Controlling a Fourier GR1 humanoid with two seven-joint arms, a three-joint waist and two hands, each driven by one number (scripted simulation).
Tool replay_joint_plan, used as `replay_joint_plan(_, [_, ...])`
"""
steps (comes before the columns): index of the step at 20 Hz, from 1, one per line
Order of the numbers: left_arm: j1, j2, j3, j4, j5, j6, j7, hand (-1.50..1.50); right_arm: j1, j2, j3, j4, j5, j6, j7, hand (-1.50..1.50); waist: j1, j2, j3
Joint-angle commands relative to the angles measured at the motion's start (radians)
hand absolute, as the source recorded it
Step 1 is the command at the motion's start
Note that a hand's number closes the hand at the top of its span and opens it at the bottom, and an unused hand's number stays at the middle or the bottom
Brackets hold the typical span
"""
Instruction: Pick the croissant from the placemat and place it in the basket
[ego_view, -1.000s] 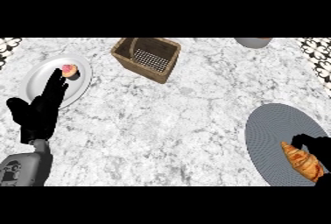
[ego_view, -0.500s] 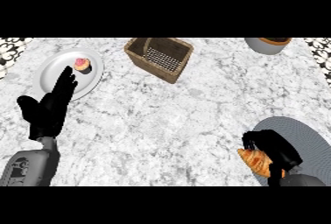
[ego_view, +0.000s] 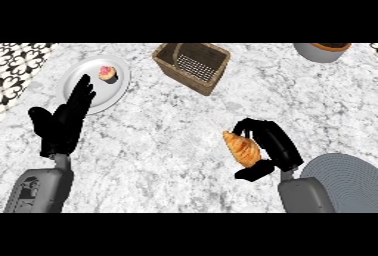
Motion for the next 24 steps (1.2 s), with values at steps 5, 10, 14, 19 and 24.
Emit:
replay_joint_plan(5, [-0.028, -0.004, -0.018, 0.012, -0.007, -0.008, 0.011, 0.00, -0.188, 0.033, 0.141, -0.091, -0.169, -0.264, 0.336, 1.50, 0.044, -0.001, -0.001])
replay_joint_plan(10, [-0.039, -0.023, -0.045, 0.029, -0.015, -0.016, 0.007, 0.00, -0.347, 0.034, 0.189, -0.116, -0.213, -0.461, 0.572, 1.50, 0.055, 0.008, -0.006])
replay_joint_plan(14, [-0.058, -0.005, -0.041, 0.024, -0.021, -0.019, 0.014, 0.00, -0.489, 0.034, 0.217, -0.083, -0.197, -0.613, 0.761, 1.50, 0.076, 0.010, -0.009])
replay_joint_plan(19, [-0.073, -0.019, -0.051, 0.038, -0.021, -0.019, 0.023, 0.00, -0.728, 0.034, 0.229, 0.039, -0.104, -0.708, 0.999, 1.50, 0.063, 0.014, -0.013])
replay_joint_plan(24, [-0.091, -0.017, -0.050, 0.048, -0.029, -0.015, 0.025, 0.00, -0.966, 0.034, 0.231, 0.230, -0.018, -0.742, 1.203, 1.50, 0.067, 0.022, -0.014])
